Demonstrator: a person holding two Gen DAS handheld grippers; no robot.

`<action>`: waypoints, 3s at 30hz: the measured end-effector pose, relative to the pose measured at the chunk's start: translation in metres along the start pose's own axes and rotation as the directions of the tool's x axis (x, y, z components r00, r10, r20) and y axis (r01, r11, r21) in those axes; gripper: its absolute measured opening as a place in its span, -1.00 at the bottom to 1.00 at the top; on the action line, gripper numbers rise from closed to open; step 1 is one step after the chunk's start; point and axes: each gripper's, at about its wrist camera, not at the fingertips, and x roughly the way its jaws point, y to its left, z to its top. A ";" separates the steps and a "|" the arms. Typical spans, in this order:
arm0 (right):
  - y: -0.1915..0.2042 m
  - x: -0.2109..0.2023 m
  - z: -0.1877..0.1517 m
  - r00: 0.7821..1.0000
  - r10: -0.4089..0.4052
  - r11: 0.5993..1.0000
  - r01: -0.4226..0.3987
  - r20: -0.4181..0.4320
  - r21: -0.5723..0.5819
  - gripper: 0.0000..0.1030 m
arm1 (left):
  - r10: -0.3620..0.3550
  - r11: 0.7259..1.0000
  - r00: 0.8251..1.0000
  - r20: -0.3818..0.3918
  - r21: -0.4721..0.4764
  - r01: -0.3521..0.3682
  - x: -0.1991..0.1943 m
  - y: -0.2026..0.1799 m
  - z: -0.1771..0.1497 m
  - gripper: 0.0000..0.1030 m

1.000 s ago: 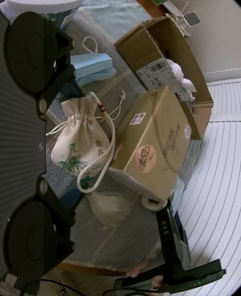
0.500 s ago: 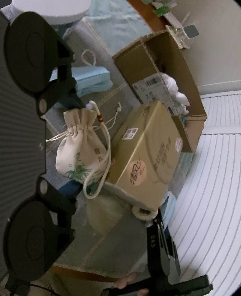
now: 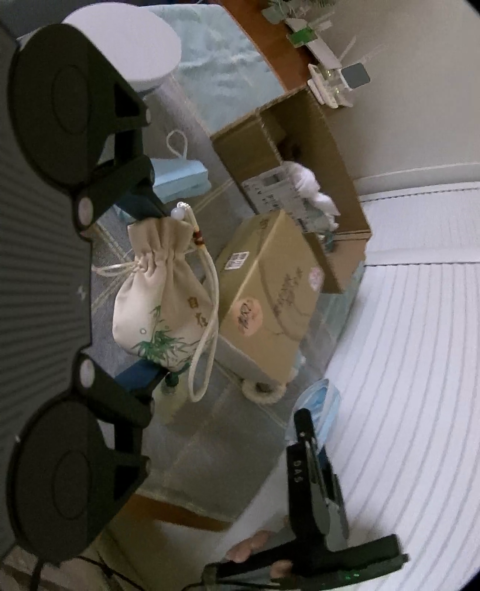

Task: Organize soft objects
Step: 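Grasp the white drawstring pouch with the left tool and lift it, then carry the pouch into the cardboard box and open the left tool, then carry the blue mask into the box and open the right tool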

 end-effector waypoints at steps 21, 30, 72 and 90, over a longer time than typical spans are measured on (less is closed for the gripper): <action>0.019 -0.052 0.015 0.993 0.070 0.997 -0.065 0.096 -0.048 -0.30 | 0.118 0.992 0.983 0.142 -0.066 -0.109 -0.029 0.048 0.104 0.50; 0.021 -0.052 0.017 0.991 0.084 0.996 -0.079 0.103 -0.051 -0.30 | 0.206 0.972 0.967 0.148 -0.146 -0.184 0.019 0.087 0.155 0.50; 0.041 -0.023 0.054 0.985 0.157 0.980 -0.146 0.076 -0.134 -0.29 | 0.147 0.979 0.984 0.097 -0.153 -0.131 -0.004 0.055 0.054 0.92; 0.078 0.055 0.129 0.982 0.185 0.962 -0.173 0.039 -0.213 -0.28 | 0.201 0.946 0.967 0.154 -0.289 -0.150 -0.034 0.032 -0.013 0.97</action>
